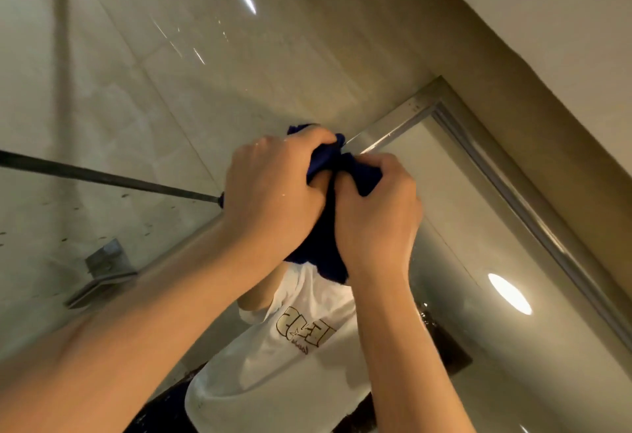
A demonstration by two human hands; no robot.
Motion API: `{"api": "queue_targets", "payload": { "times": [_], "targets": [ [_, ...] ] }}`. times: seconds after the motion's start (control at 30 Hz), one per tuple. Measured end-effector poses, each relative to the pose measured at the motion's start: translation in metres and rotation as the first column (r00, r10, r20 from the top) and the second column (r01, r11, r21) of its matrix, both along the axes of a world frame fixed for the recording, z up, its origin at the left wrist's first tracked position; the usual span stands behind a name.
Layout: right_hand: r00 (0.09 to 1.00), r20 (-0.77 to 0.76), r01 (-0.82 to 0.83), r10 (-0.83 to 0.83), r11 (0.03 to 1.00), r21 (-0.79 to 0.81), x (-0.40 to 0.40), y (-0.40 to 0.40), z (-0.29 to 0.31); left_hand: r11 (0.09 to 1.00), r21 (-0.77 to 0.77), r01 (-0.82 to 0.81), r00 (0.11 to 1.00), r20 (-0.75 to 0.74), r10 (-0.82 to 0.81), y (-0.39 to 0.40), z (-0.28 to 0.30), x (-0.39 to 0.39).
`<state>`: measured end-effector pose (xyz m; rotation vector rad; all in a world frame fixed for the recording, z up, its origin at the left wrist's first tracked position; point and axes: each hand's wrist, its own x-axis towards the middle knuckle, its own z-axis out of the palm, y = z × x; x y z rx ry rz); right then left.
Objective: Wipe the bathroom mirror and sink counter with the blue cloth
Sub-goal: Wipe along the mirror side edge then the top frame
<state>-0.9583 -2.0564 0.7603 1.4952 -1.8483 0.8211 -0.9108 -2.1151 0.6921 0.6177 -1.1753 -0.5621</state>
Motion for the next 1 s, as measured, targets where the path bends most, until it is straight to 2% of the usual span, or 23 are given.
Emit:
{"api": "queue_targets", "payload": {
  "times": [0.17, 0.27, 0.4, 0.5, 0.63, 0.8, 0.9, 1.0],
  "targets": [
    [1.0, 0.026, 0.003, 0.001, 0.988, -0.153, -0.004, -0.008, 0.046, 1.0, -0.017, -0.007, 0.997, 0.08, 0.008, -0.006, 0.058, -0.002],
    [0.999, 0.048, -0.005, 0.013, 0.987, -0.163, -0.005, -0.008, 0.031, 0.998, -0.06, -0.033, 0.994, 0.101, 0.039, -0.007, 0.042, 0.0],
    [0.997, 0.079, -0.01, 0.014, 0.998, -0.054, -0.003, -0.004, -0.007, 0.998, -0.03, -0.063, 0.986, 0.152, 0.067, -0.007, 0.0, 0.004],
    [0.997, 0.078, -0.004, 0.007, 0.999, -0.033, -0.005, -0.003, -0.009, 0.999, -0.015, -0.031, 0.993, 0.116, 0.033, -0.006, -0.001, 0.002],
    [0.998, 0.011, -0.055, 0.057, 0.986, -0.156, -0.006, -0.004, 0.031, 0.997, -0.075, 0.006, 0.999, 0.042, -0.002, -0.011, 0.044, 0.005],
    [0.995, 0.016, -0.081, 0.094, 0.922, -0.379, -0.004, -0.016, 0.084, 0.989, -0.151, -0.001, 0.999, 0.053, 0.009, -0.017, 0.118, 0.0],
    [0.999, -0.01, -0.051, 0.051, 0.928, -0.37, -0.004, -0.022, 0.09, 0.985, -0.172, -0.004, 0.998, 0.067, 0.016, -0.026, 0.124, -0.002],
    [0.998, -0.057, -0.015, -0.003, 0.953, -0.302, -0.004, -0.02, 0.093, 0.978, -0.185, 0.094, 0.99, 0.12, -0.073, -0.034, 0.122, 0.005]
  ]
}}
